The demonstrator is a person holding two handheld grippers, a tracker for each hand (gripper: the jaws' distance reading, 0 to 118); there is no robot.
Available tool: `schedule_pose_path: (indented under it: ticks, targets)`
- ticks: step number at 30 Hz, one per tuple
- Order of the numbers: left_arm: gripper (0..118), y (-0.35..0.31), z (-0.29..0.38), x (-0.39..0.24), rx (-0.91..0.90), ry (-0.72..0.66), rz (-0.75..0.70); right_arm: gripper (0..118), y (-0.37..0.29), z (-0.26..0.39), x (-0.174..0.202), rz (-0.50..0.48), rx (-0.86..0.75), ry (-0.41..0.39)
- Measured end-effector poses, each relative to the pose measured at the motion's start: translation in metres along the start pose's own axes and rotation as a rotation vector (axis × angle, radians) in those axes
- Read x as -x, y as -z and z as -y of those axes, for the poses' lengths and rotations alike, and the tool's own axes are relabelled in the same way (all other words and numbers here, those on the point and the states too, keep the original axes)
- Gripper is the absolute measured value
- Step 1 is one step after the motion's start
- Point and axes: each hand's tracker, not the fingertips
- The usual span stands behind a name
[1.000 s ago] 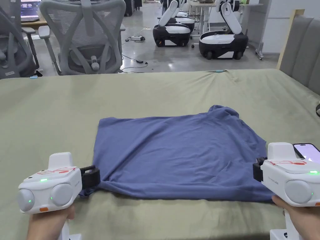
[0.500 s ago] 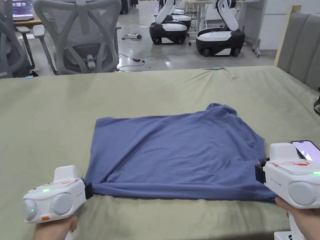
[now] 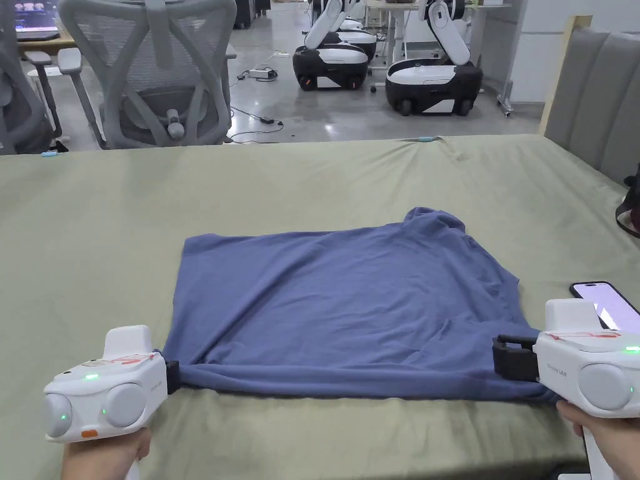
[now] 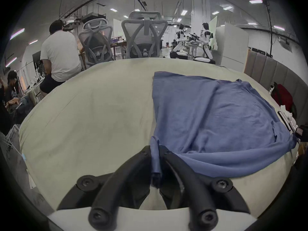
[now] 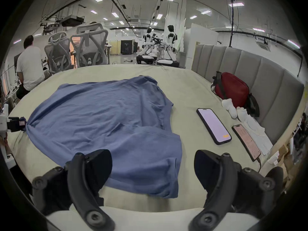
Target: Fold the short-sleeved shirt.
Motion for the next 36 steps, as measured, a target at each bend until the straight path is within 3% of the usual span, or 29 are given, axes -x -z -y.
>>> schedule_pose_path:
  ticks: [4, 5, 7, 8, 11, 14, 29, 36]
  targets:
    - [6, 0.0, -0.001, -0.001, -0.002, 0.003, -0.003, 96, 0.014, 0.01, -0.001, 0.005, 0.137, -0.012]
    - [6, -0.001, -0.001, -0.002, -0.005, 0.002, -0.003, 89, 0.016, 0.013, 0.0, 0.007, 0.171, -0.021]
    - [6, -0.002, -0.001, -0.001, -0.007, 0.003, -0.001, 63, 0.02, 0.018, 0.001, -0.025, 0.202, -0.025]
    - [6, -0.001, -0.001, -0.001, -0.007, 0.005, -0.001, 41, 0.021, 0.02, 0.003, -0.027, 0.194, -0.022]
    - [6, -0.002, 0.0, -0.002, -0.003, 0.016, 0.0, 11, 0.02, 0.02, 0.009, -0.053, 0.183, -0.039]
    - [6, -0.006, 0.0, -0.004, -0.006, 0.018, 0.001, 10, 0.018, 0.015, 0.016, -0.032, 0.156, -0.068]
    - [6, -0.027, -0.034, -0.008, -0.07, 0.028, 0.021, 10, -0.002, -0.032, 0.005, -0.033, 0.004, -0.029]
    - [6, 0.008, -0.09, -0.013, -0.097, 0.02, 0.019, 10, 0.046, -0.101, 0.007, -0.034, -0.052, -0.045]
